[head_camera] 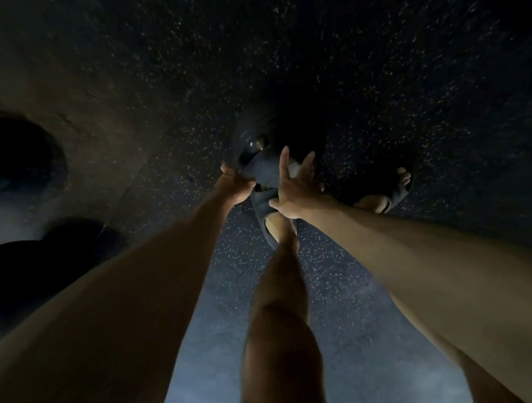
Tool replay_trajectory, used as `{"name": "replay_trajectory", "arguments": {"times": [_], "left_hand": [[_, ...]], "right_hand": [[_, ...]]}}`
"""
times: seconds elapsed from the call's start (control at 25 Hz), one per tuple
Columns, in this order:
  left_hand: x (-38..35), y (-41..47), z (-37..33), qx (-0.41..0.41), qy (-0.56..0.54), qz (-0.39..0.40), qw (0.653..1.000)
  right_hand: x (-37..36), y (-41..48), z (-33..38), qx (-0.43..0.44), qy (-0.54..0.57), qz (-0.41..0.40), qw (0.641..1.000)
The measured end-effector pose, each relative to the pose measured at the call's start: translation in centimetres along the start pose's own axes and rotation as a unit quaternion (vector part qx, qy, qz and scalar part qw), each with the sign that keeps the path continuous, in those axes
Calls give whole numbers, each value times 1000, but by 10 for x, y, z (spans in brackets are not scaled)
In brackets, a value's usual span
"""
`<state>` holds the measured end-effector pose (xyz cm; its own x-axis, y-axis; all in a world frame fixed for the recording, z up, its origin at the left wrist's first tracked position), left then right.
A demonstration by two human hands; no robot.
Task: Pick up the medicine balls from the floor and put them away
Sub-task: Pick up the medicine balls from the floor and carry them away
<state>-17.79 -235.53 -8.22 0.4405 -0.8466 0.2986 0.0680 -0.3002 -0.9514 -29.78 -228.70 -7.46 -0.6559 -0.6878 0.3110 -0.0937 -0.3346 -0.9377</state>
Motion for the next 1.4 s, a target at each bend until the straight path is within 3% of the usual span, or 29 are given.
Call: {"name": "replay_trajectory", "arguments": {"times": [0.12, 0.24, 0.44, 0.6, 0.68, 0.88, 1.0, 1.16, 1.2, 1.28, 1.4], "left_hand": [[-3, 16, 1, -44, -6, 31, 999], [8, 23, -16, -116, -39, 20, 992], [36, 37, -67, -192, -31, 20, 981], [50, 50, -114, -145, 11, 42, 988], [60, 59, -133, -131, 25, 5, 991], [84, 86, -194, -129, 42, -79, 988], [89, 91, -234, -124, 61, -139, 981], [100, 106, -294, -69, -18, -214, 974], [103, 110, -301, -80, -42, -241, 966], [101, 109, -297, -178, -54, -280, 942], [85, 96, -274, -286, -6, -242, 927]], "right_hand": [[3, 18, 3, -6, 43, -88, 995], [52, 43, 13, -39, 65, -148, 986], [173, 84, 16, -54, 74, -105, 990], [202, 106, 28, -51, 107, -133, 984], [220, 119, 35, -40, 131, -157, 978], [212, 114, 14, 40, 133, -341, 930], [158, 95, 7, 53, 70, -335, 938], [203, 130, 14, 48, 73, -324, 942], [223, 139, 14, 57, 71, -324, 942], [261, 156, 16, 57, 106, -318, 940], [323, 182, 22, 32, 152, -306, 939]]}}
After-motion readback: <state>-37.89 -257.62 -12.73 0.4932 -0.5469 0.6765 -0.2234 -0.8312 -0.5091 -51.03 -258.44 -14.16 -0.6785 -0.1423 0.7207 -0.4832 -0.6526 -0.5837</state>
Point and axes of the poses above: each hand's wrist, its own y-axis towards the middle knuckle, its own x-axis out of the back of the hand, z = x × y, the point moved 1 cm from there along y, towards the middle knuckle
